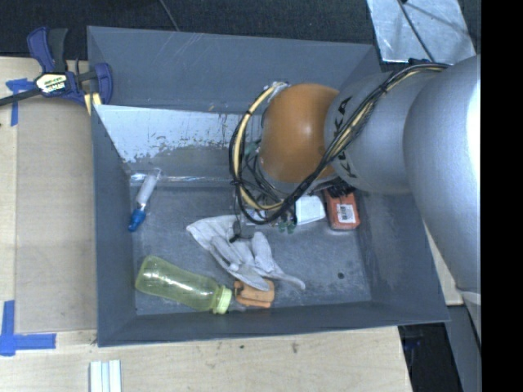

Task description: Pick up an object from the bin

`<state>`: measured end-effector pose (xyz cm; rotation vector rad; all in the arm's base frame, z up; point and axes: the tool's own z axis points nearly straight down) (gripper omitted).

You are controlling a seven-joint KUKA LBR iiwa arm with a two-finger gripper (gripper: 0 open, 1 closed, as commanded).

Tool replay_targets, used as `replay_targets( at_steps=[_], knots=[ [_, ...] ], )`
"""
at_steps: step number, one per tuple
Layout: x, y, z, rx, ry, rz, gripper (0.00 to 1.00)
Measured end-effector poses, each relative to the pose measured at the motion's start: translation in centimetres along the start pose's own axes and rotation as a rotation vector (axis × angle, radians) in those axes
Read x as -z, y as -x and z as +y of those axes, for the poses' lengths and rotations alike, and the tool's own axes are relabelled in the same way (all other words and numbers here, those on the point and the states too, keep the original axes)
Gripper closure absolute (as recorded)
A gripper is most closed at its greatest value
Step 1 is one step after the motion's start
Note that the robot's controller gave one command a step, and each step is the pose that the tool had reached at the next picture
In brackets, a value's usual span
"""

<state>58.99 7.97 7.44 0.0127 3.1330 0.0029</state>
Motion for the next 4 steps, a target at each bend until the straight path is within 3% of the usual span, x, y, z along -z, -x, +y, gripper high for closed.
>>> replay_targets(
  at_steps=[1,2,3,4],
  knots=[
    [-0.1,-0.1,0.0,0.0,-0.001,0.002,0.0],
    [0.0,0.0,-0.1,-0.001,0.0,0.001,1.0],
    [0.0,0.0,-0.1,-0.001,0.0,0.001,1.0],
    [18.4,0.1,-0.7,-0.008,0.0,-0.004,1.0]
  ],
)
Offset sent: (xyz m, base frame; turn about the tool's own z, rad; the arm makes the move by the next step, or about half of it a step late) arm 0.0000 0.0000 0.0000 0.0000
